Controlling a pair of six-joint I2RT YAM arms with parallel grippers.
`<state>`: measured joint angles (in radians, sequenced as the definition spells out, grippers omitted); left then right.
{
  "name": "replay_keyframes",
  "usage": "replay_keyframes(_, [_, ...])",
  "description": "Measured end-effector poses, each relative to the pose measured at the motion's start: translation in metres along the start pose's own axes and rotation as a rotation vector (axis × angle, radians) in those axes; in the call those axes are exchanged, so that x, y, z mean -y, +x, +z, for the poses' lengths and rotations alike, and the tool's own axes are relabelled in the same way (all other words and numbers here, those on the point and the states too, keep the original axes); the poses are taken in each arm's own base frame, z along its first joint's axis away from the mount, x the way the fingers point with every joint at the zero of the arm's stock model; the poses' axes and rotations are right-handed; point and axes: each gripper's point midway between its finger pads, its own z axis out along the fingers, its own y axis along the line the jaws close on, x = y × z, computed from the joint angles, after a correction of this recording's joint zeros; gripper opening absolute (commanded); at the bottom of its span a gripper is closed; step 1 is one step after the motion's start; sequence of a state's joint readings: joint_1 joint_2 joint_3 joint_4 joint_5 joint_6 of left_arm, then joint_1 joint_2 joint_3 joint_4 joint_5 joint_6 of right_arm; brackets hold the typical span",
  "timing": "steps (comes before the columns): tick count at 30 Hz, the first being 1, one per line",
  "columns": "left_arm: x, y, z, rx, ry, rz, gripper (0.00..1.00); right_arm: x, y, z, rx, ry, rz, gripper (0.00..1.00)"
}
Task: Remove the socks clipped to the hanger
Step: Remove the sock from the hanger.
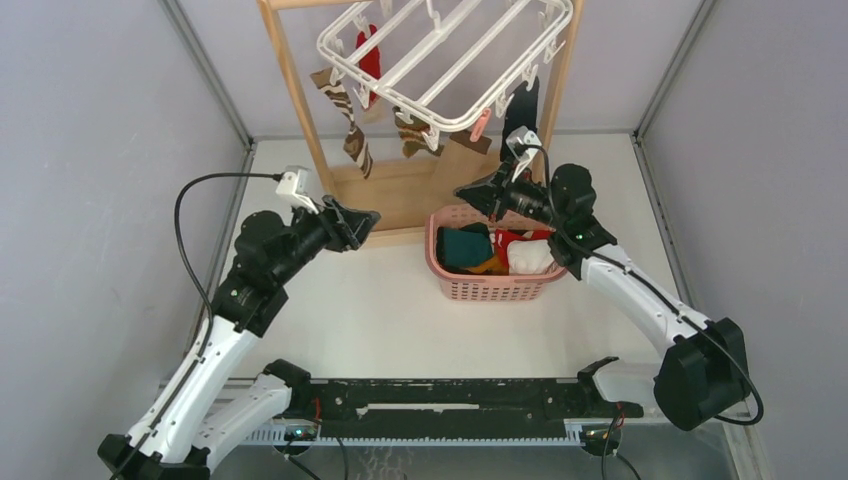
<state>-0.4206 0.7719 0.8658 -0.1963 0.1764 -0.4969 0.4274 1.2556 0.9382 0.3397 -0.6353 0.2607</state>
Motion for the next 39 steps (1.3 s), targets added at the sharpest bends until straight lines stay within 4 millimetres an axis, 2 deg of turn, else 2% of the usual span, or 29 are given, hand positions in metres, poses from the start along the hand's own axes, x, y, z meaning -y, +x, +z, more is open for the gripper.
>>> replay_keyframes(7, [0.019,0.013,0.012,-0.044,0.076,0.007,0.69,-0.019,-0.014,-0.012,0.017,-0.066,0.017,0.0])
replay_keyframes(14, [0.043,0.033,0.027,-0.111,0.174,0.011,0.73,-0.041,-0.024,-0.022,0.027,-0.134,0.029,0.0])
replay_keyframes(24, [0.067,0.019,0.028,-0.063,0.287,-0.001,0.77,-0.07,-0.02,-0.022,0.009,-0.202,0.036,0.0])
replay_keyframes(29, [0.075,0.019,0.029,-0.062,0.316,-0.003,0.78,-0.082,-0.017,-0.019,-0.001,-0.232,0.042,0.0])
replay_keyframes(39, [0.085,0.024,0.033,-0.071,0.353,-0.007,0.76,-0.091,-0.014,-0.017,-0.007,-0.251,0.051,0.0])
